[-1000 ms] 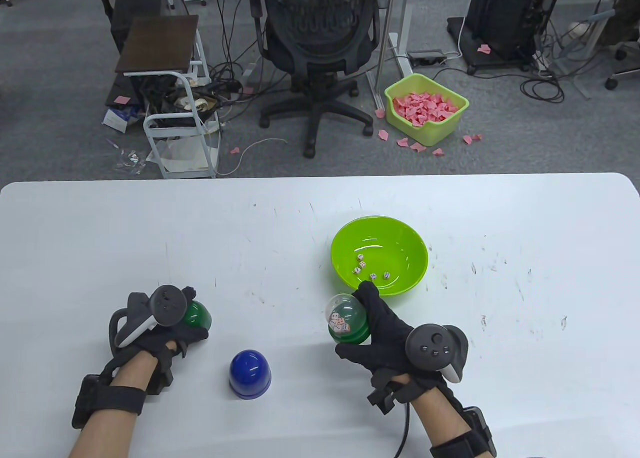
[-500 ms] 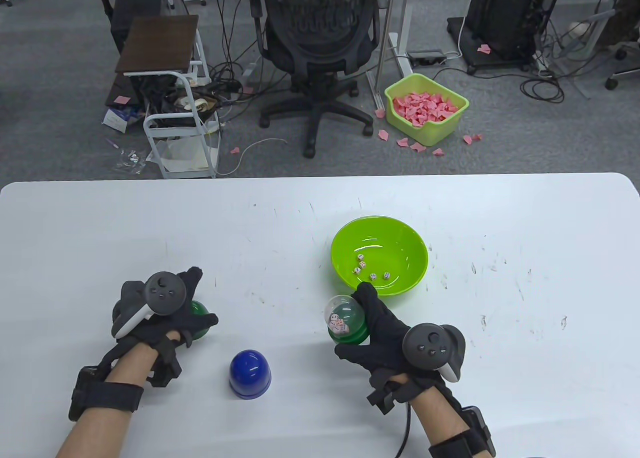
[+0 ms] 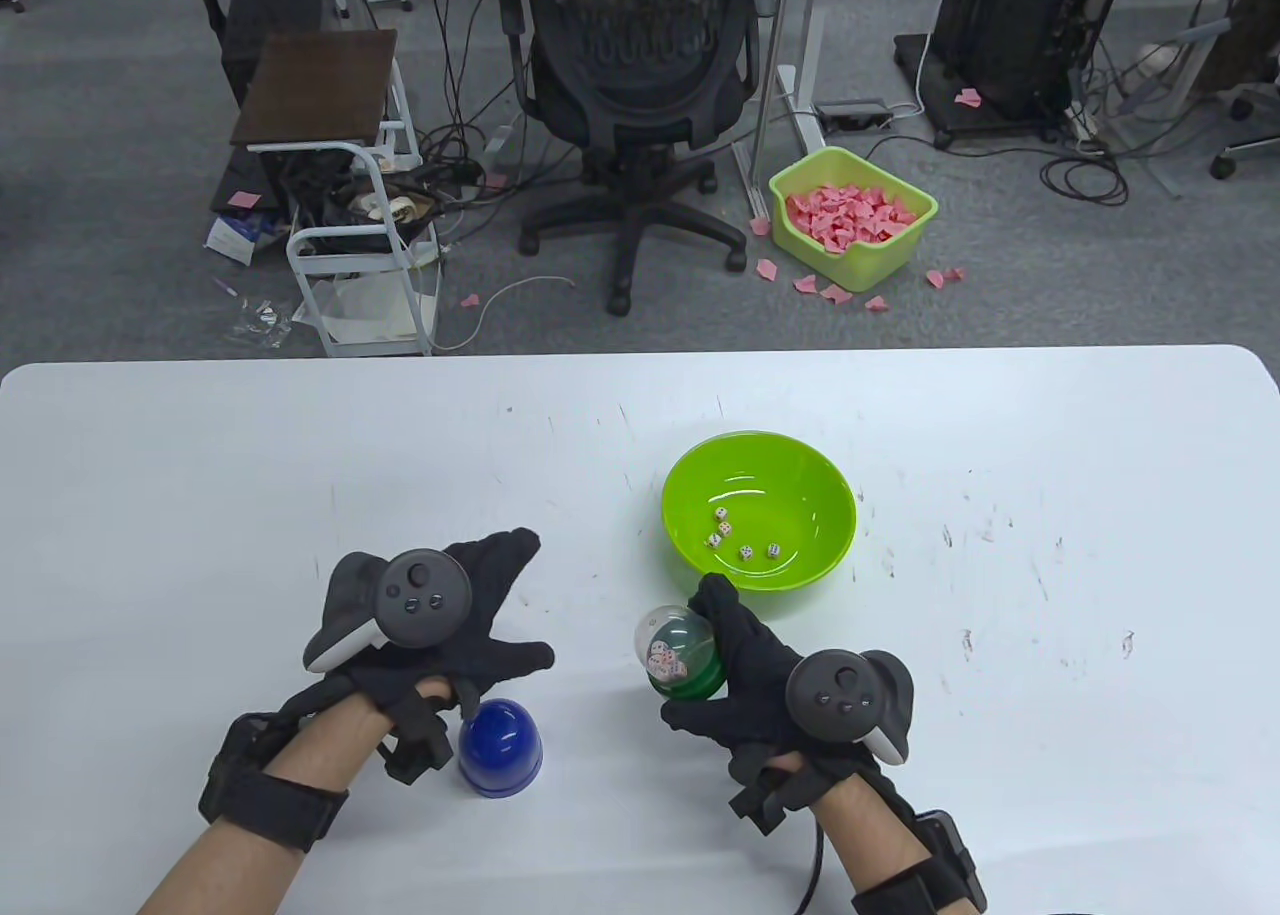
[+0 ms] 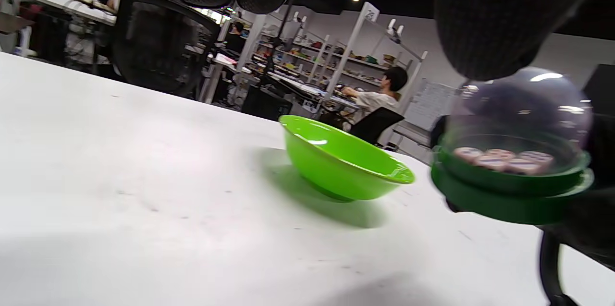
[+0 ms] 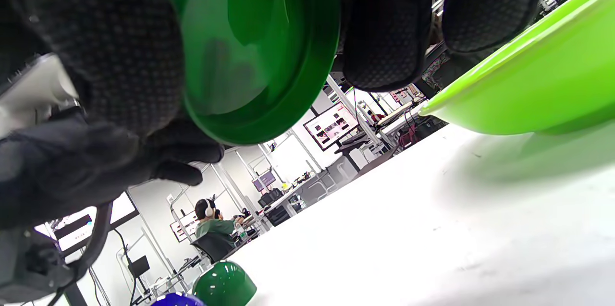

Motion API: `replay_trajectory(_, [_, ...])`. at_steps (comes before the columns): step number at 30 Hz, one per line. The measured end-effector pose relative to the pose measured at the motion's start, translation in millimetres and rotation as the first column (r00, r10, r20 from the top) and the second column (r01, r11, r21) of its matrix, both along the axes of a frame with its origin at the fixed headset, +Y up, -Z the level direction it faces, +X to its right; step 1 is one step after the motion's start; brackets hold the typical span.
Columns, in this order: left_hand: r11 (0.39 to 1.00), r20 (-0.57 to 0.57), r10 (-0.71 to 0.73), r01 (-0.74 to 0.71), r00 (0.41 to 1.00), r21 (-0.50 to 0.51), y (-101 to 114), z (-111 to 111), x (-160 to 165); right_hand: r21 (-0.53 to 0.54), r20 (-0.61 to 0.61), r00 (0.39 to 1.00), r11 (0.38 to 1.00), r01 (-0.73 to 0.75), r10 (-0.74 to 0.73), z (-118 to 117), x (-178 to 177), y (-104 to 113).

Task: Pour dice into bowl

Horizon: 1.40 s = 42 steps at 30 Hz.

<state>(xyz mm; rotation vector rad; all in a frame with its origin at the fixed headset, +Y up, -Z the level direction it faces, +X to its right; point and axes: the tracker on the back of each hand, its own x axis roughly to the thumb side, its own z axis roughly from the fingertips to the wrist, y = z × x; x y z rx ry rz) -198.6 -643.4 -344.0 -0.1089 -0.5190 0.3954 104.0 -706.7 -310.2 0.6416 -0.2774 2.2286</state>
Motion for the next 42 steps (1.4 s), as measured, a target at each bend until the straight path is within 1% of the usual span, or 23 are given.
replay_trajectory(4, [1.000, 0.085, 0.002, -0.001, 0.996, -0.017, 3.8, 9.1, 30.2, 0.009, -0.010, 1.000, 1.000, -0.024, 0.024, 1.8, -4.3, 0.1])
replay_trajectory(7, [1.000, 0.127, -0.009, 0.011, 0.992, -0.013, 4.0, 13.6, 49.7, 0.019, -0.020, 0.999, 0.999, -0.046, 0.046, 3.4, -8.0, 0.4])
replay_trajectory(13, [0.999, 0.173, -0.038, 0.039, 0.984, -0.002, 0.2, 18.1, 79.2, 0.043, -0.034, 0.996, 0.996, -0.078, 0.079, 7.1, -13.9, 2.3])
replay_trajectory(15, [0.998, 0.180, -0.057, 0.055, 0.982, 0.014, -1.3, 20.0, 85.8, 0.054, -0.035, 0.995, 0.995, -0.088, 0.090, 8.1, -15.1, 3.3])
replay_trajectory(16, [0.997, 0.175, -0.071, 0.065, 0.982, 0.044, -1.3, 21.7, 88.8, 0.060, -0.031, 0.995, 0.994, -0.095, 0.097, 8.7, -15.3, 3.6])
replay_trajectory(18, [0.988, 0.162, -0.108, 0.087, 0.981, 0.131, -0.2, 22.8, 91.9, 0.064, -0.030, 0.995, 0.994, -0.093, 0.095, 8.8, -14.5, 4.0])
replay_trajectory(22, [0.986, 0.178, -0.149, 0.133, 0.973, 0.097, -1.8, 23.6, 96.5, 0.068, -0.028, 0.995, 0.993, -0.097, 0.099, 8.6, -13.9, 4.2])
replay_trajectory(26, [0.980, 0.195, -0.179, 0.158, 0.964, 0.119, 0.9, 24.3, 98.9, 0.066, -0.035, 0.995, 0.993, -0.094, 0.097, 8.8, -14.2, 4.3])
replay_trajectory(30, [0.974, 0.212, -0.190, 0.157, 0.959, 0.164, 4.7, 25.3, 99.6, 0.061, -0.050, 0.992, 0.992, -0.110, 0.113, 10.4, -17.3, 5.7])
replay_trajectory(34, [0.956, 0.227, -0.236, 0.185, 0.945, 0.226, 7.3, 27.5, 103.3, 0.084, -0.046, 0.988, 0.986, -0.145, 0.149, 12.2, -20.4, 6.9])
replay_trajectory(37, [0.951, 0.224, -0.245, 0.190, 0.943, 0.242, 10.4, 28.2, 106.3, 0.089, -0.044, 0.991, 0.988, -0.124, 0.128, 11.5, -18.6, 7.1])
replay_trajectory(39, [0.949, 0.201, -0.240, 0.186, 0.950, 0.256, 13.6, 27.2, 107.6, 0.097, -0.032, 0.995, 0.991, -0.092, 0.095, 10.8, -16.5, 7.9])
replay_trajectory(42, [0.949, 0.169, -0.236, 0.191, 0.957, 0.250, 17.9, 26.8, 108.8, 0.111, -0.015, 0.996, 0.990, -0.088, 0.090, 10.3, -13.8, 8.1])
